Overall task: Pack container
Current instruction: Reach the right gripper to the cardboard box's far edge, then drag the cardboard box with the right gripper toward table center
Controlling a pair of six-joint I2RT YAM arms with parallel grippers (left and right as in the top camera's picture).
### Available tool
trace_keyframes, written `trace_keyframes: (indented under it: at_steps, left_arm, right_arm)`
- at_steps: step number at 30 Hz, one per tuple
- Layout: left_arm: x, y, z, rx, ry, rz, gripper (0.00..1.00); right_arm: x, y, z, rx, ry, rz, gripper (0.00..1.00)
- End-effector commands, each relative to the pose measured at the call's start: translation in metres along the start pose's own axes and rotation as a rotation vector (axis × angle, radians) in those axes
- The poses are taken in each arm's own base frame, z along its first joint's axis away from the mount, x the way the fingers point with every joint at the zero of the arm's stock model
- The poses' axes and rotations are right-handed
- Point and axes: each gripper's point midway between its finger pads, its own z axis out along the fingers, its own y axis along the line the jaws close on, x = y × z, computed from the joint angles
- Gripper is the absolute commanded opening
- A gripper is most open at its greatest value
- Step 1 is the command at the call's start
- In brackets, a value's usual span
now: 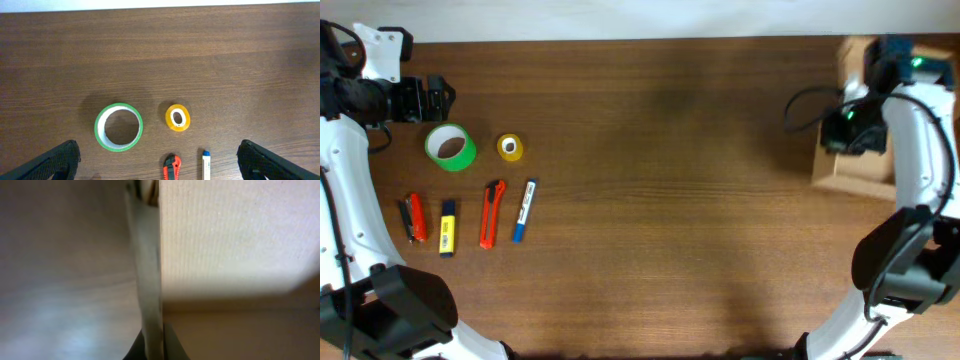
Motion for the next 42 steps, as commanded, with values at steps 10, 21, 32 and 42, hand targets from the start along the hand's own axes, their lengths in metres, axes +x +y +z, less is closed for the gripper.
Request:
trace_keyframes:
  at_steps: [10, 21, 32, 42]
  left_arm:
    - [-0.016, -0.010, 0.004, 0.008, -0.042, 0.058, 1.00]
    - [-0.017, -0.012, 0.005, 0.015, -0.044, 0.060, 1.00]
    - [-0.021, -0.039, 0.010, 0.074, -0.042, 0.096, 1.00]
    - [-0.019, -0.067, 0.016, 0.117, -0.015, 0.133, 1.00]
  right_arm:
    - [-0.024, 0.107, -0.102, -0.132, -0.270, 0.112, 0.04]
    - [0.030, 0.246, -0.083, -0.271, -0.179, -0.037, 0.04]
    - [0.087, 0.341, -0.066, -0.338, -0.147, -0.173, 0.04]
    - [0.100, 0.387, -0.045, -0.232, -0.321, -0.612, 0.04]
